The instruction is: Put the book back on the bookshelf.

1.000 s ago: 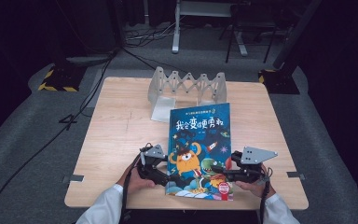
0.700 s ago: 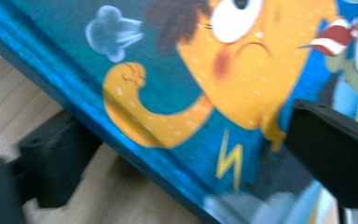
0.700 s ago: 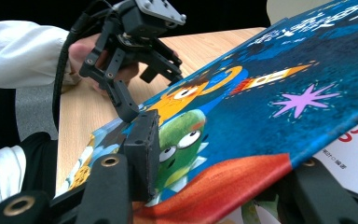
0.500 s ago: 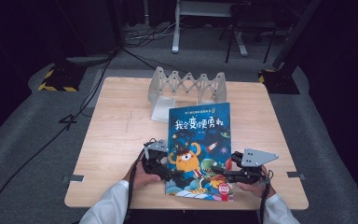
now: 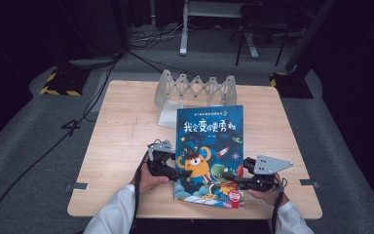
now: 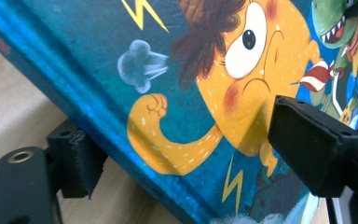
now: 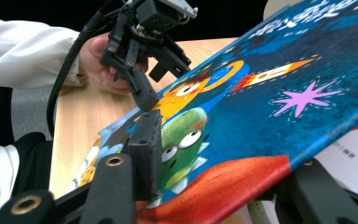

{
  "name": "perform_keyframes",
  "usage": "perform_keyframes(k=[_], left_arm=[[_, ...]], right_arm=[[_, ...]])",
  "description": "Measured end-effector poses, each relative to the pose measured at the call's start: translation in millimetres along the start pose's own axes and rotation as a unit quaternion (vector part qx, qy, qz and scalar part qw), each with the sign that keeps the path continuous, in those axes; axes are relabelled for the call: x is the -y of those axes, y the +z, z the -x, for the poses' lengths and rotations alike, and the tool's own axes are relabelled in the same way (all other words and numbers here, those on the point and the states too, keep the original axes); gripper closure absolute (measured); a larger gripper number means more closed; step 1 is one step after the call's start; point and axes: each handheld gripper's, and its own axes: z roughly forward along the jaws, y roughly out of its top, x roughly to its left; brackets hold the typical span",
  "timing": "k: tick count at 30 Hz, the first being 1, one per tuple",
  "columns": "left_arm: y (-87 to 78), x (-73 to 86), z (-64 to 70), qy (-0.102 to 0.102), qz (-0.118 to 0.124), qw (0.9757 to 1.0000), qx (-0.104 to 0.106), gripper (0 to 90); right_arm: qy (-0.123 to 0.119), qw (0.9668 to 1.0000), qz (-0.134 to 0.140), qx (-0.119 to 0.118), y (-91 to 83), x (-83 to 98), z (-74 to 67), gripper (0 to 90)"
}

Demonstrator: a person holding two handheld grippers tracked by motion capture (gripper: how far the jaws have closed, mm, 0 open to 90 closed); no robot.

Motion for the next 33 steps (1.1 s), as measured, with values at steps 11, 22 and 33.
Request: perform_keyframes(k=[11,22,33], left_arm=[[-19.6,-4.1,4.2,0.036,0.049,0.998,-0.019,42.7],[-24.9,-8.6,22.8,0.08,0.06,0.9943,-0.037,52.1],[-27.2,-15.1,43.0,0.118,0.077,0.9892,-0.04,54.1]], right_arm=[[0.018,0.9998,-0.008,-0.006,-3.4,7.2,10.5,61.1],[0.04,0.9991,-0.011,0.004,-11.1,13.9,14.7,61.2],[0.053,0.9979,-0.026,0.027,-17.3,21.8,18.6,60.3]])
